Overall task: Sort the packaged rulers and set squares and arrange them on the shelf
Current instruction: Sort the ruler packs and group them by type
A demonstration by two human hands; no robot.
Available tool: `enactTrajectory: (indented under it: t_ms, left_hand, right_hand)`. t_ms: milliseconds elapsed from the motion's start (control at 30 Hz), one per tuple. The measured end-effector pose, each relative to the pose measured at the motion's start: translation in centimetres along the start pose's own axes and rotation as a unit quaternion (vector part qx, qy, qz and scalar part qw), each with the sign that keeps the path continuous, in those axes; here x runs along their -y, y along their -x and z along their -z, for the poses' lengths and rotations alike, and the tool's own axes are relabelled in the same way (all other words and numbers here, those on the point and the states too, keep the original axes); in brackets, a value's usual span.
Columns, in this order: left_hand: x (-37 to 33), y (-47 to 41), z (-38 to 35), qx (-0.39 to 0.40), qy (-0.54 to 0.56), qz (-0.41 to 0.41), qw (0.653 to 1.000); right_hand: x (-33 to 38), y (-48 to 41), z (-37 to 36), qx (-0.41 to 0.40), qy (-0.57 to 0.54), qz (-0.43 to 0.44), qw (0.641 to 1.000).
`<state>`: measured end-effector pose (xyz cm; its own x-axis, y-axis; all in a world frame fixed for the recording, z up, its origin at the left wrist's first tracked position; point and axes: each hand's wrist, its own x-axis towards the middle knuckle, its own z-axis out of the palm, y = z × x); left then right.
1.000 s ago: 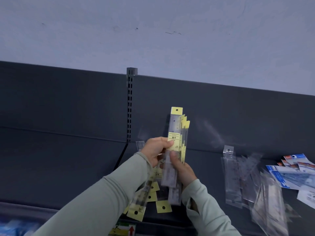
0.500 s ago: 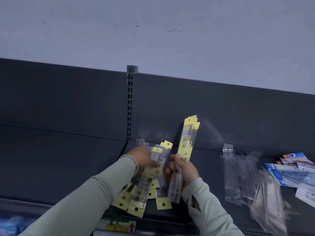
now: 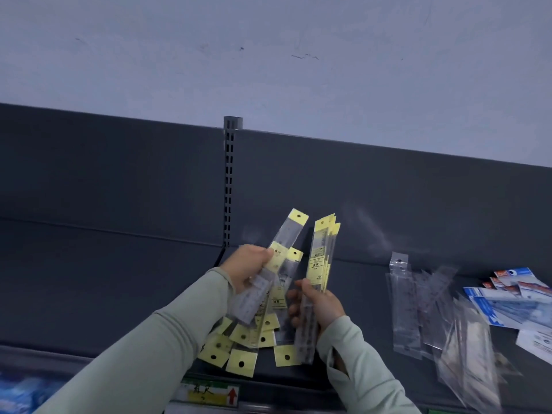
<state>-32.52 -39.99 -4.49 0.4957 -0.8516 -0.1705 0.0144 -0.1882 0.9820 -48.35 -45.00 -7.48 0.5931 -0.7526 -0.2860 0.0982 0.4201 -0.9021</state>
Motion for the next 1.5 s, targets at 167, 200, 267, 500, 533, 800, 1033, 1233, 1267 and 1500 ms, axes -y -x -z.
enactTrajectory:
  t_ms: [167, 200, 267, 500, 533, 800, 1033, 1233, 1267, 1500]
  left_hand:
    - [-1.3, 0.9, -2.6, 0.051, 0.194, 0.025, 0.979]
    - [-1.4, 1.1, -3.1, 0.063, 0.193, 0.020, 0.979]
    - [-1.4, 1.3, -3.7, 0.068, 0.185, 0.007, 0.980]
    - [-0.9, 0.7, -3.3, 0.008, 0.063, -0.028, 0.998]
    - [-0.6, 0.2, -2.8, -0.035, 0.008, -0.044, 0.998]
    - [2.1, 0.1, -0.2, -0.039, -0.520, 0.052, 0.852]
    - [1.6, 0.0, 0.3, -0.042, -0.392, 0.041, 0.918]
    - [-1.1, 0.7, 0.4, -0.069, 0.038, 0.001, 0.997]
    - [-1.7, 0.9, 0.4, -0.070, 0.072, -0.004, 0.995]
    - [-3.5, 1.6, 0.3, -0.104, 0.168, -0.037, 0.980]
  right_hand:
    - [0.0, 0.2, -0.3, 0.015, 0.082, 0.040, 0.996]
    - [0.1, 0.3, -0.4, 0.022, 0.097, 0.047, 0.994]
    - [0.2, 0.6, -0.4, 0.042, 0.092, 0.061, 0.993]
    - [0.3, 1.0, -0.3, 0.050, 0.016, 0.052, 0.997]
    - [0.3, 0.9, -0.3, 0.047, 0.006, 0.050, 0.998]
    - [0.3, 1.4, 0.0, 0.037, -0.006, 0.017, 0.999]
    - [0.3, 1.4, 0.1, 0.018, 0.002, 0.005, 1.000]
    - [0.3, 1.3, -0.3, 0.010, 0.013, 0.006, 1.000]
    - [0.3, 1.3, -0.4, 0.006, 0.025, 0.009, 1.000]
    - [0.3, 1.4, -0.5, -0.025, 0.090, 0.020, 0.995]
